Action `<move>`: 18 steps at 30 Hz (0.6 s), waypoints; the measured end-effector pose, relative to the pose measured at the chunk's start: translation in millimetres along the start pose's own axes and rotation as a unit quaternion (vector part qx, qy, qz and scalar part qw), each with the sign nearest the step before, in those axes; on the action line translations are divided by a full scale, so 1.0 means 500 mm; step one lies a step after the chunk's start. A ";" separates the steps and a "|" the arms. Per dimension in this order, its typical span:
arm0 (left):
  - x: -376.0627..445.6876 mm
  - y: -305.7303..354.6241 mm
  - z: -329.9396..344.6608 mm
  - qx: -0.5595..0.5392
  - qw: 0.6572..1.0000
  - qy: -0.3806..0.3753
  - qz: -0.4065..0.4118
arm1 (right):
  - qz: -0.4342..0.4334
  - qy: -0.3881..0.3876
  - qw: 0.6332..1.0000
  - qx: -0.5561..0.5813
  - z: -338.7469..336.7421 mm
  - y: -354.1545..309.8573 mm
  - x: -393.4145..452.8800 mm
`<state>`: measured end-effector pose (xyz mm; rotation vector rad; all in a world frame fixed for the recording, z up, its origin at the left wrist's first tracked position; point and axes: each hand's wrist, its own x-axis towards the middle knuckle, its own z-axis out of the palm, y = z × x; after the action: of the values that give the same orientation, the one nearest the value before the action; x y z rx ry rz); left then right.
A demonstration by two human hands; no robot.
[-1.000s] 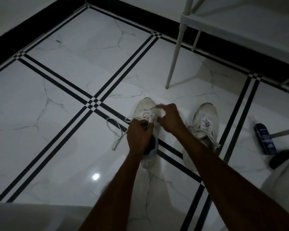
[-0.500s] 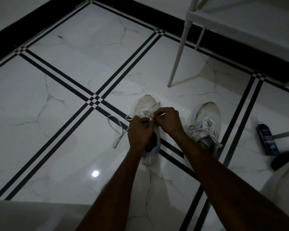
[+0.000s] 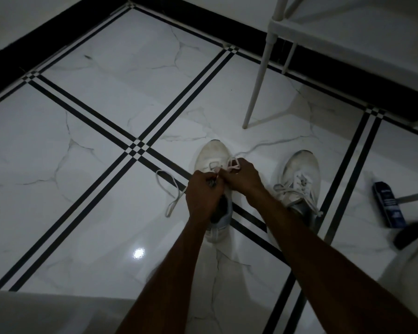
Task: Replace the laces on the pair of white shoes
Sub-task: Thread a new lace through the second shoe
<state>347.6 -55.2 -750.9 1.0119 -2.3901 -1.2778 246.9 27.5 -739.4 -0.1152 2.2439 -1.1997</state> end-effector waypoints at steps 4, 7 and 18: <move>0.003 -0.006 0.002 0.015 1.000 0.002 -0.013 | -0.084 0.054 0.995 -0.024 0.008 -0.003 0.001; 0.004 -0.007 -0.001 0.014 1.000 -0.003 0.000 | -0.050 0.121 0.991 -0.023 -0.011 0.007 0.019; 0.001 0.016 -0.009 0.089 0.996 -0.007 0.017 | 0.003 0.070 0.983 0.170 -0.078 -0.051 0.036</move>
<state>345.9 -55.3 -741.7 1.0074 -2.5574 -1.0783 206.5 35.3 -711.0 0.1136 2.1147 -1.6111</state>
